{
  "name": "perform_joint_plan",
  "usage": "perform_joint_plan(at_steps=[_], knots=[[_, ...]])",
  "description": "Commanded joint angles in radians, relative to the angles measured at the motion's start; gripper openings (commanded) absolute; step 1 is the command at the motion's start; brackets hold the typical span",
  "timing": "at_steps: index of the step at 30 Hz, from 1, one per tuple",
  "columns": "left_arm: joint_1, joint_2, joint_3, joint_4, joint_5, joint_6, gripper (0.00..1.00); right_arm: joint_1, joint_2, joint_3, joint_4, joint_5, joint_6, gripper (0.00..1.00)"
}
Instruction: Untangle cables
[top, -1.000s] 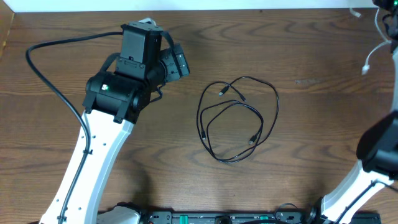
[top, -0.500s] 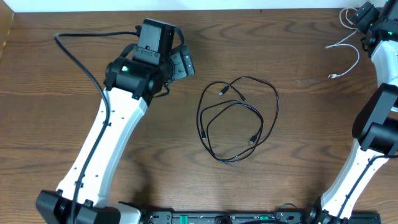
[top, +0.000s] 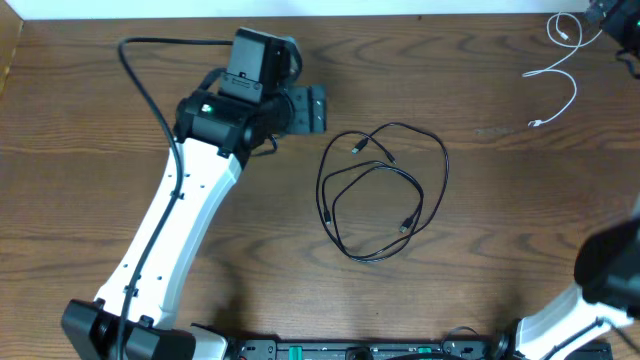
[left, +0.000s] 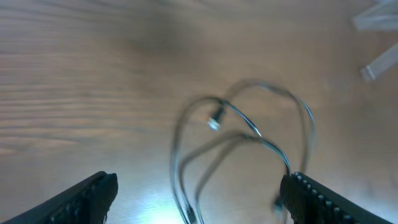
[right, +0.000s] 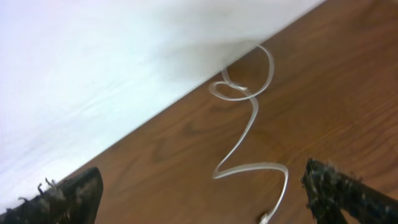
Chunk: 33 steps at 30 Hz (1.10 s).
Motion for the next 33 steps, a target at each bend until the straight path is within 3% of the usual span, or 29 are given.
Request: perform_joint_plan(at_steps=[1,6,10,21,33], knots=[[-0.047,0.046,-0.006,-0.051,0.213,0.213,0.88,0.002,-0.047,0.006,-0.099,-0.100,-0.095,0.99],[-0.133,0.118,-0.006,-0.190,0.324,0.425,0.88,0.003,-0.064,0.004,-0.268,-0.103,-0.128,0.99],[-0.209,0.193,-0.007,-0.274,0.329,0.524,0.87,0.003,-0.063,-0.007,-0.335,-0.119,-0.172,0.99],[-0.374,0.428,-0.007,-0.284,0.337,0.541,0.83,0.003,-0.063,-0.009,-0.370,-0.133,-0.213,0.99],[-0.417,0.505,-0.008,-0.240,0.338,0.531,0.48,0.004,-0.063,-0.009,-0.380,-0.132,-0.214,0.99]])
